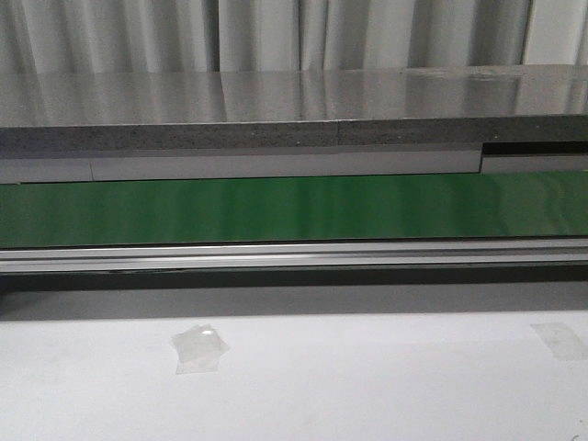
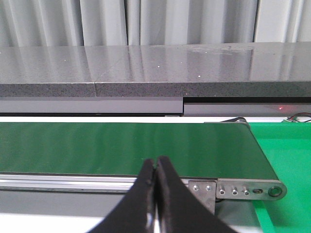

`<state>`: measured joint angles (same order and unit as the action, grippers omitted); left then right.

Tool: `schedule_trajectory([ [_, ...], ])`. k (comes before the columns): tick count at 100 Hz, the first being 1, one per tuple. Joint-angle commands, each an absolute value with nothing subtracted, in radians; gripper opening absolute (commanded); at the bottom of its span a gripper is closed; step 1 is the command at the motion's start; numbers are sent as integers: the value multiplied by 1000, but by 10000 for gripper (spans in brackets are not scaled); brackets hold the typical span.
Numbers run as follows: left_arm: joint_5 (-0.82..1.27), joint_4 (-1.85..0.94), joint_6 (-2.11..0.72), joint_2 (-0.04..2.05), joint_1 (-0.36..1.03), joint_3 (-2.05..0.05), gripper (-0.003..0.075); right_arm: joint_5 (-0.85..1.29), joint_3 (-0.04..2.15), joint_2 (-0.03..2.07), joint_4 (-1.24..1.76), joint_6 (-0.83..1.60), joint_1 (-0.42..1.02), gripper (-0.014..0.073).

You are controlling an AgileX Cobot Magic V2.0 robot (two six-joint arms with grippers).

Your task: Move button from left to right

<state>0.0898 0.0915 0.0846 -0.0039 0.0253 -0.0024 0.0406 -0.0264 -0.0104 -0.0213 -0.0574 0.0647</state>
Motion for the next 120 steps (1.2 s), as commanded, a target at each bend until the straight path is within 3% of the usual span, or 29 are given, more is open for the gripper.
schedule_trajectory([
  [1,14,90,95,-38,29,44,-20,-43,-12,-25,-28,-56,66,-68],
  [61,38,15,95,-29,29,-11,-20,-43,-12,-25,-28,-56,66,-68],
  [103,241,0,95,207,29,-329,-20,-43,-12,-25,-28,-56,66,-68],
  [120,463,0,95,377,29,-529,-20,-43,-12,-25,-28,-56,66,-68],
])
